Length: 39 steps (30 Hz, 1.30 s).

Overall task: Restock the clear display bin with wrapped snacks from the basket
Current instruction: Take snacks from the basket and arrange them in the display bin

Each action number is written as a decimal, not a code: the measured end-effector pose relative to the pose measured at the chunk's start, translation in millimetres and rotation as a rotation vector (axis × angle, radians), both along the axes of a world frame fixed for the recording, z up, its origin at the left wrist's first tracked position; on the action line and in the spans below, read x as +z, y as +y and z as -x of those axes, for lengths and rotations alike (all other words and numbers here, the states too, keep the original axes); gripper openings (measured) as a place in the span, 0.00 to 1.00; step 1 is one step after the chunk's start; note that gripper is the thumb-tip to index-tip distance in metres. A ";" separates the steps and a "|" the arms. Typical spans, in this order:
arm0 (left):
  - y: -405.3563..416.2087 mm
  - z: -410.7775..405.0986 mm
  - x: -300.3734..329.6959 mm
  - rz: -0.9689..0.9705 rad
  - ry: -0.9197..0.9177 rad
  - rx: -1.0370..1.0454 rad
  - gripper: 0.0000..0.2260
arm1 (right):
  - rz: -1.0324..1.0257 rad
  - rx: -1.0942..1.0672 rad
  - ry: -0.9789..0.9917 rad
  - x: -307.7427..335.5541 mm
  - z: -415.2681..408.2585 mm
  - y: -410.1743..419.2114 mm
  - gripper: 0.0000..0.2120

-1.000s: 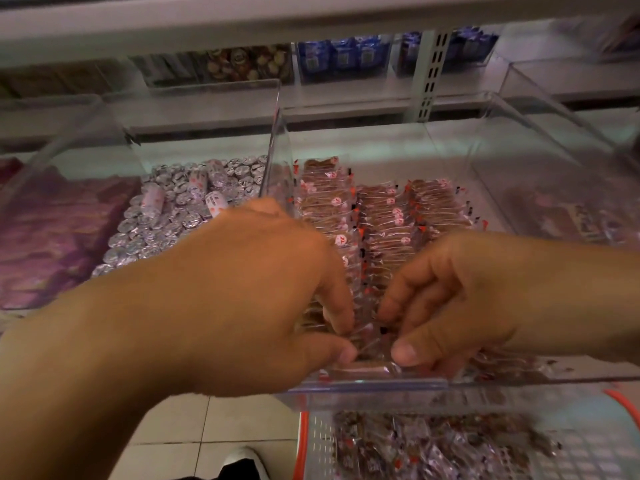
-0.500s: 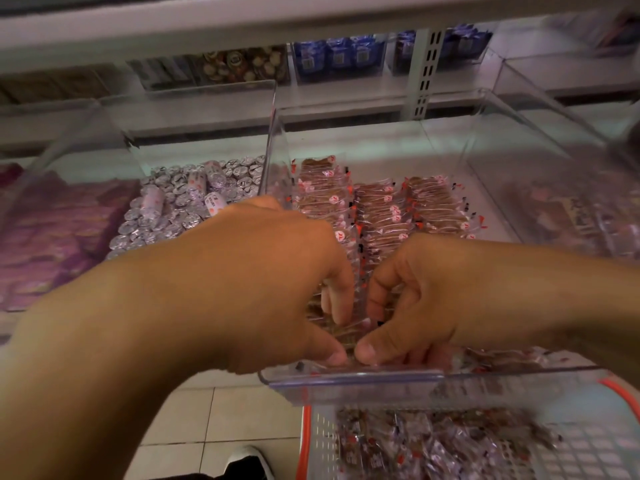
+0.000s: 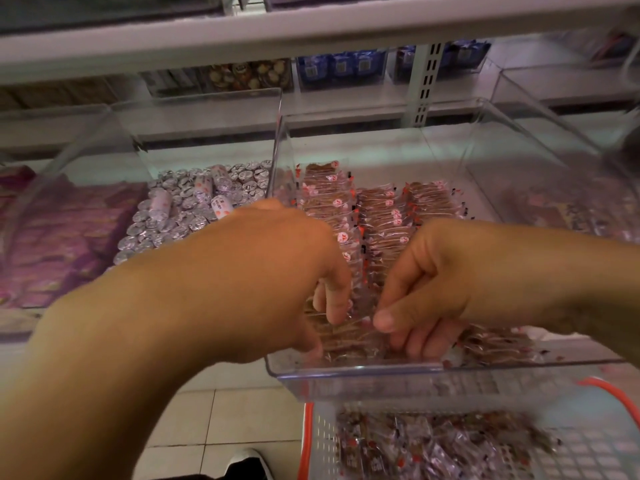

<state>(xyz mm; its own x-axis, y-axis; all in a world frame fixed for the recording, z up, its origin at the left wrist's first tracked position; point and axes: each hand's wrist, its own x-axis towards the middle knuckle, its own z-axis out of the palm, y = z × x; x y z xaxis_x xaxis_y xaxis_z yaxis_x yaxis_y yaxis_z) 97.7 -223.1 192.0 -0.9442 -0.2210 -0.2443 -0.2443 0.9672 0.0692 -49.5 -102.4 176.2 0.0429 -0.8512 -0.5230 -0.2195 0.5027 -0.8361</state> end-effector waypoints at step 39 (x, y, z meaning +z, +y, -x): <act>-3.3 -3.5 -9.5 0.081 0.330 0.010 0.04 | 0.107 -0.587 -0.037 -9.8 -0.1 -11.8 0.10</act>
